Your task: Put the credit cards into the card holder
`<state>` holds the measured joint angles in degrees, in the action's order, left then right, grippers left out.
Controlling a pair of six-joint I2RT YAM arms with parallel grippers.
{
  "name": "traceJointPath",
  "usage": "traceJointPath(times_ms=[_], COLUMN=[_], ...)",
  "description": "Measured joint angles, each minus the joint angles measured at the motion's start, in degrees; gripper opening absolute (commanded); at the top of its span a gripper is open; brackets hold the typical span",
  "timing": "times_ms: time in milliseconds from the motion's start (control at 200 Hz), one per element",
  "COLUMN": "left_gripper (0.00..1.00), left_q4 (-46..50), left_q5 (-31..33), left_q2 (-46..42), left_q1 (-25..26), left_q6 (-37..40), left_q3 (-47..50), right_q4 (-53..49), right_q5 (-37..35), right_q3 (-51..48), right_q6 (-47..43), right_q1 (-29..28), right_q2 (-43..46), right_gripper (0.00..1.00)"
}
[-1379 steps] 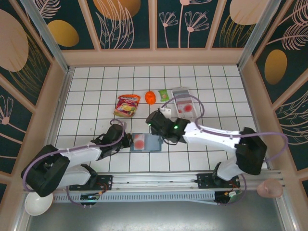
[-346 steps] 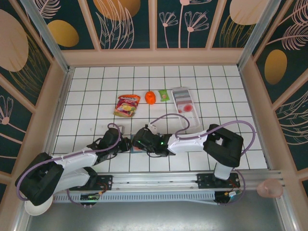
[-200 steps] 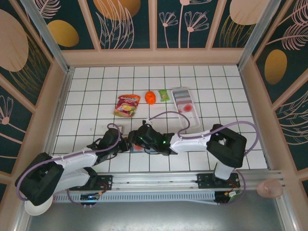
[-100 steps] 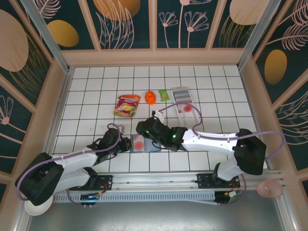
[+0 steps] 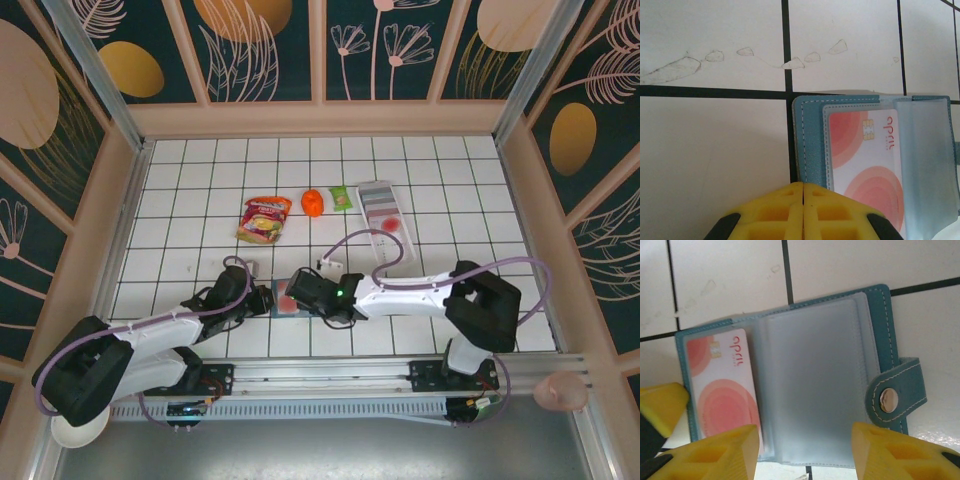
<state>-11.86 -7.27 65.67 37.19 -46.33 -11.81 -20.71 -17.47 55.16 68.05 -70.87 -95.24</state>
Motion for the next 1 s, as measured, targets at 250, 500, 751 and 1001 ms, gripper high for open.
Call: traceJointPath(times_ms=[250,500,751,1001], left_gripper=[0.08,0.08,0.08,0.08], left_q4=[0.0,0.0,0.02,0.07], left_q5=[0.0,0.0,0.02,0.46], left_q2=[0.0,0.0,-0.04,-0.92], left_q1=[0.0,0.0,0.0,0.0], left_q6=[0.0,0.0,0.0,-0.35], left_q3=[0.0,-0.02,0.0,0.48], right_q4=[0.35,4.72,15.93,27.19], right_q5=[1.03,2.27,5.64,6.62], right_q3=[0.24,1.22,-0.48,-5.77], right_q6=[0.0,-0.04,0.44,2.34], right_q1=[0.0,0.07,1.18,1.57], right_q2=[-3.61,-4.96,-5.7,-4.87], right_gripper=[0.54,0.56,0.56,0.56])
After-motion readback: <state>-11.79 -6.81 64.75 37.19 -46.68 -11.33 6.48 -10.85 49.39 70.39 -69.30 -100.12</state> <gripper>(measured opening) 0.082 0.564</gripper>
